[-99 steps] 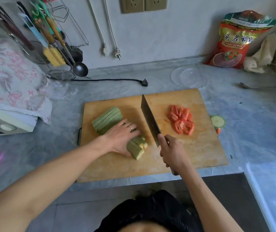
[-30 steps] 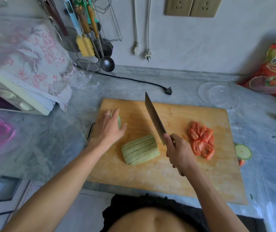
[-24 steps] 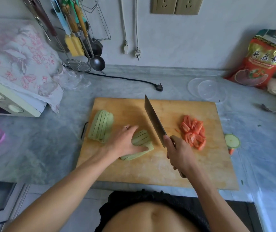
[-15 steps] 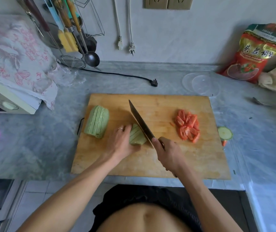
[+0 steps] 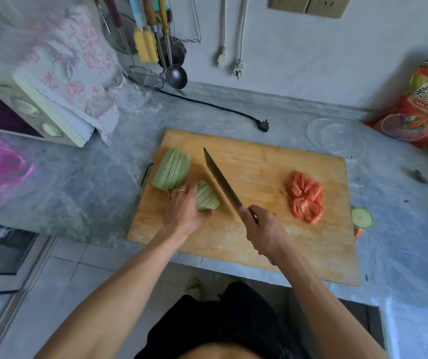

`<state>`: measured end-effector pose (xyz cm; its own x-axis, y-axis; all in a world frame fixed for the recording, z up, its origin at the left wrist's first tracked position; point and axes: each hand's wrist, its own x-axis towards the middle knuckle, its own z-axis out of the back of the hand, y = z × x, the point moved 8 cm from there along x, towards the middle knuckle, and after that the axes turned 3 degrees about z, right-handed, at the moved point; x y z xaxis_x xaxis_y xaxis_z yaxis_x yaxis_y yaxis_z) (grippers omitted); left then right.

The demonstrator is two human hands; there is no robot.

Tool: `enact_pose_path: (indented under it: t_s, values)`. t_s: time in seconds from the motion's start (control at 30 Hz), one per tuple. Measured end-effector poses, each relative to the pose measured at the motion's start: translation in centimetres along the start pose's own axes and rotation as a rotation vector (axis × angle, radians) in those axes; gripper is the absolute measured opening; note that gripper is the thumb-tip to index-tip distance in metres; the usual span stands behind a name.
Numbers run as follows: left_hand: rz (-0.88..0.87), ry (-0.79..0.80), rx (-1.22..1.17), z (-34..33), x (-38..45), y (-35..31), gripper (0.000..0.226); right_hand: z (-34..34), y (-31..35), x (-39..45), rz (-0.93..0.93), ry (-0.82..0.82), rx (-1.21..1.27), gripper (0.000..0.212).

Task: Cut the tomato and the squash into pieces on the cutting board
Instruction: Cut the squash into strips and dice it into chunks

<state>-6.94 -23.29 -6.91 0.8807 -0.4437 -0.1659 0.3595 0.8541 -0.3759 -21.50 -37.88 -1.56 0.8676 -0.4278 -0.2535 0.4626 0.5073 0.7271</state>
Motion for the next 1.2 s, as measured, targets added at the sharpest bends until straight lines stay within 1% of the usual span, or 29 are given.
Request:
enact_pose_path:
  t_s: [0.1,0.2,0.37,0.53,0.6,0.63,0.7,0.77,0.83,0.93,1.0,1.2]
  values:
    - [-0.008,-0.019,-0.021,-0.2,-0.2,-0.3,0.09,0.1,0.0,0.5,0.037,0.031,-0.002,0.048]
    - [-0.056,-0.047,0.052,-0.6,0.3,-1.8,0.085,0.5,-0.6,1.1,0.09,0.072,-0.011,0.047]
    - [-0.075,-0.123,0.261,-1.3,0.2,-3.4,0.098,0.2,-1.2,2.1,0.177,0.168,-0.013,0.043]
    - [-0.027,-0.126,0.274,-1.7,0.4,-3.5,0.095,0.3,-1.2,3.3,0.206,0.221,-0.02,0.04]
    - [0.001,-0.149,0.236,-1.8,0.5,-3.2,0.094,0.6,-1.1,3.5,0.232,0.208,-0.032,0.04]
    - [-0.003,-0.175,0.179,-1.7,0.3,-3.0,0.092,0.8,-1.1,3.5,0.243,0.199,-0.037,0.04]
    - [-0.061,-0.23,0.0,-1.6,0.0,-2.6,0.082,1.3,-1.1,3.3,0.279,0.184,-0.043,0.039]
    - [-0.148,-0.288,-0.096,-1.4,-0.4,-2.2,0.072,1.9,-0.6,2.8,0.326,0.179,-0.037,0.035]
    - [-0.184,-0.317,-0.102,-1.1,-0.7,-2.1,0.069,2.3,-0.2,2.4,0.35,0.181,-0.037,0.033]
    - [-0.179,-0.336,-0.09,-0.9,-0.6,-1.9,0.068,2.6,0.2,1.9,0.344,0.177,-0.011,0.032]
    - [-0.207,-0.354,-0.086,-0.8,-0.6,-1.9,0.068,2.8,0.5,1.7,0.341,0.175,0.001,0.033]
    - [-0.199,-0.346,-0.127,-2.1,-0.8,-1.4,0.064,3.5,0.8,1.6,0.315,0.185,0.015,0.037]
